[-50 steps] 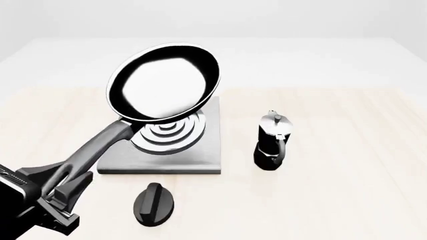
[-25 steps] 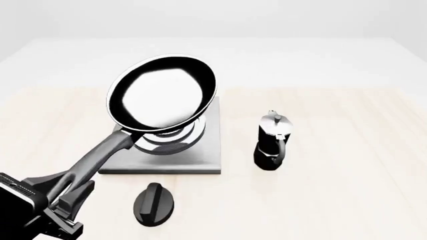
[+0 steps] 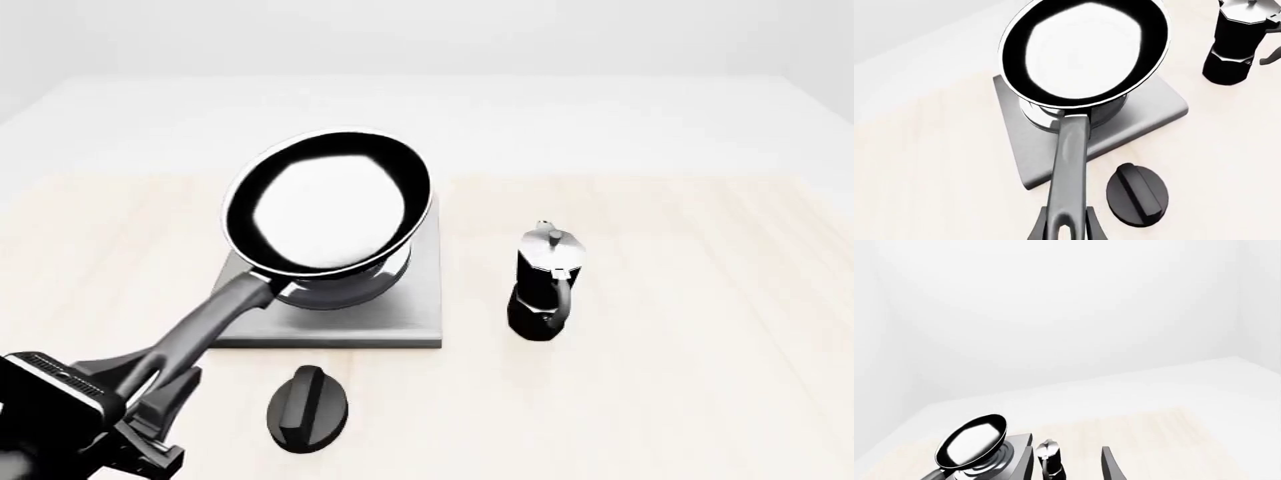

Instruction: Put the frying pan on the stove.

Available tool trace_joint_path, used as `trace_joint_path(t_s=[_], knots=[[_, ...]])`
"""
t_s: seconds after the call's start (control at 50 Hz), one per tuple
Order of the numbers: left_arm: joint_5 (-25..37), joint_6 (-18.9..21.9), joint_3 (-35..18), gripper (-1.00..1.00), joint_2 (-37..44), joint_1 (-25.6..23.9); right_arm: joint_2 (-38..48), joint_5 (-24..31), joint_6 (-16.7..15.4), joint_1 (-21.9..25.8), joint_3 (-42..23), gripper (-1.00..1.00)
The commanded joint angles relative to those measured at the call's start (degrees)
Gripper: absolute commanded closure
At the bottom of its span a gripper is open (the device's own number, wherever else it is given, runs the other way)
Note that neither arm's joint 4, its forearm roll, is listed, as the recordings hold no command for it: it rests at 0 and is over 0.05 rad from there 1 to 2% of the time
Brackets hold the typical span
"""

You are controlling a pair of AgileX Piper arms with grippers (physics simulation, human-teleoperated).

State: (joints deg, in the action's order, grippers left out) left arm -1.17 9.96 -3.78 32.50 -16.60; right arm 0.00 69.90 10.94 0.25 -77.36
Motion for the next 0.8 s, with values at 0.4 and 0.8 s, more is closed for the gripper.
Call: trace_joint_path(t_s=[0.4, 0.8], knots=[[-16.55, 0.65, 1.94, 1.00, 12.40, 3.08, 0.00, 0.00, -0.31, -0.89, 0.91, -1.00], [-22.24, 0.13, 3.50, 1.00, 18.29, 3.55, 0.00, 0.00, -0.41, -0.98, 0.81, -1.00]])
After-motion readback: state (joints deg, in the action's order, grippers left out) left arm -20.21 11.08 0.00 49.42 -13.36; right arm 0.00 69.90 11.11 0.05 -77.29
